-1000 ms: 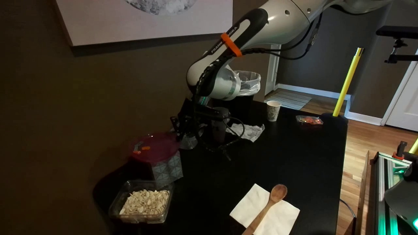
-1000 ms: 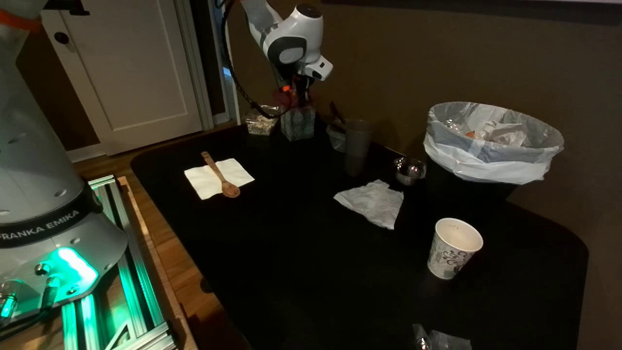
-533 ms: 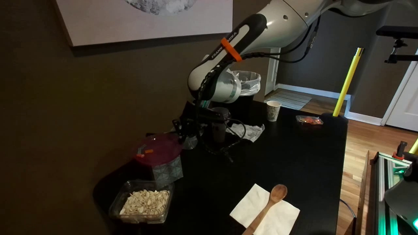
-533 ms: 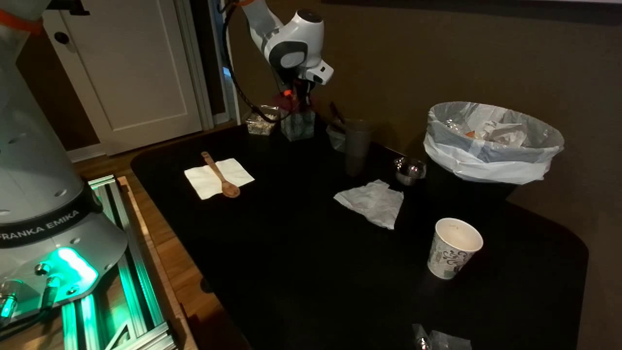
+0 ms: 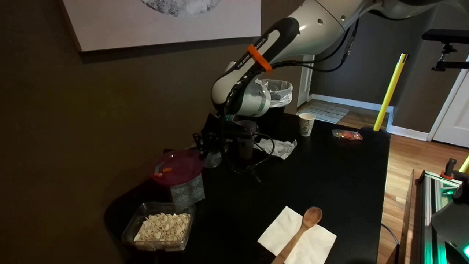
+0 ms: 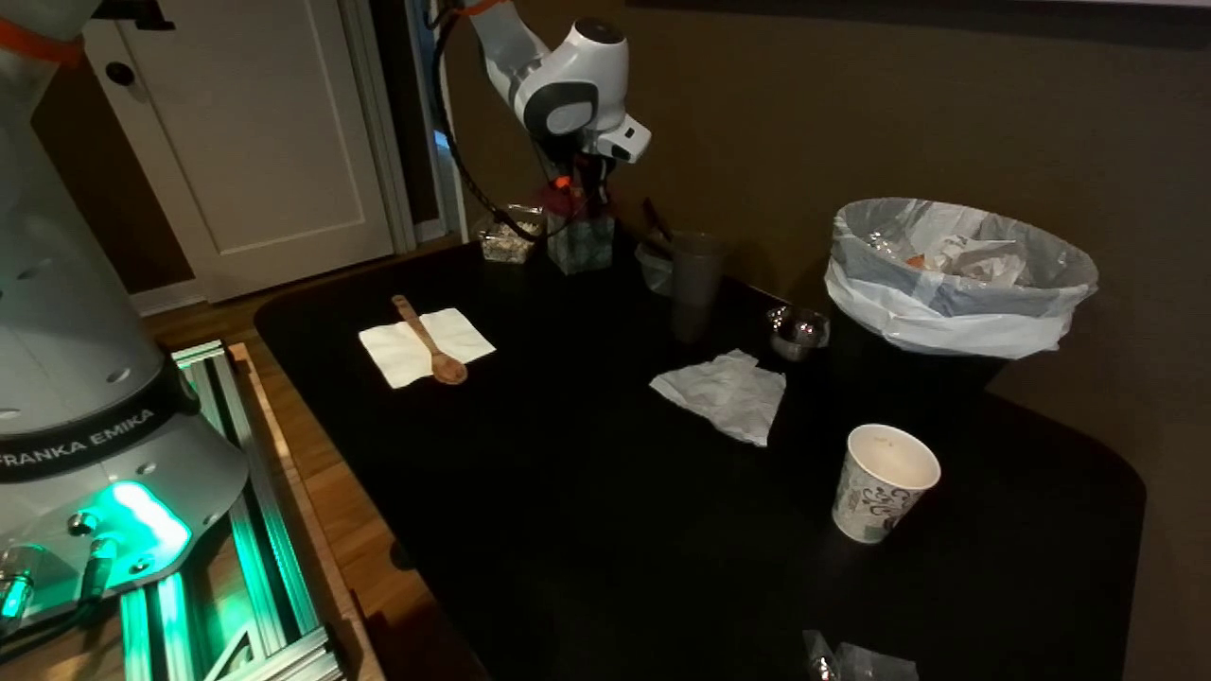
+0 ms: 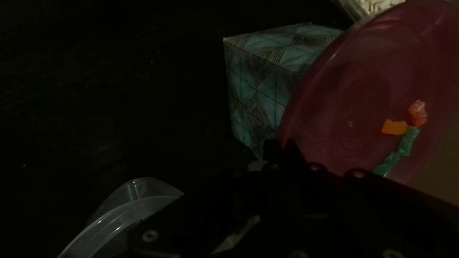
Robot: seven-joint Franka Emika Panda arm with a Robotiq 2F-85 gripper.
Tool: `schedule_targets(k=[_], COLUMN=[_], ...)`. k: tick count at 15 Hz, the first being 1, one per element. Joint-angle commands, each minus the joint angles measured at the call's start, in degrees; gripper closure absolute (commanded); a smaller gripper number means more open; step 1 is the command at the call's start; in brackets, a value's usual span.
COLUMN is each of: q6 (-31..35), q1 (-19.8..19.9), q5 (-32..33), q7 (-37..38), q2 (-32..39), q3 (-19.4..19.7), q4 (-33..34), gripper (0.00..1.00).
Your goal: Put the purple plate on top of the tissue box.
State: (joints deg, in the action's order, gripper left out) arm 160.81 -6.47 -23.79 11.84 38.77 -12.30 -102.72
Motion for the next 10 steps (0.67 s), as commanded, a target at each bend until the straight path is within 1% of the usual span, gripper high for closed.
schedule_targets(k=[1, 3, 6, 9, 10], q6=[1.3, 0.6, -0.2, -2.2, -2.2], q1=[-0.8, -1.0, -1.0, -1.8, -2.1], q5=[1.3, 2.1, 3.3, 6.0, 7.3], q7=[0.6, 0.5, 0.4, 0.5, -0.2], q2=[0.2, -0.2, -1.9, -7.1, -9.3], q3=[0.7, 0.9, 1.2, 2.5, 2.9], q4=[-0.5, -0.9, -2.0, -5.9, -7.9], gripper=[0.60, 0.47, 0.23, 0.02, 0.00])
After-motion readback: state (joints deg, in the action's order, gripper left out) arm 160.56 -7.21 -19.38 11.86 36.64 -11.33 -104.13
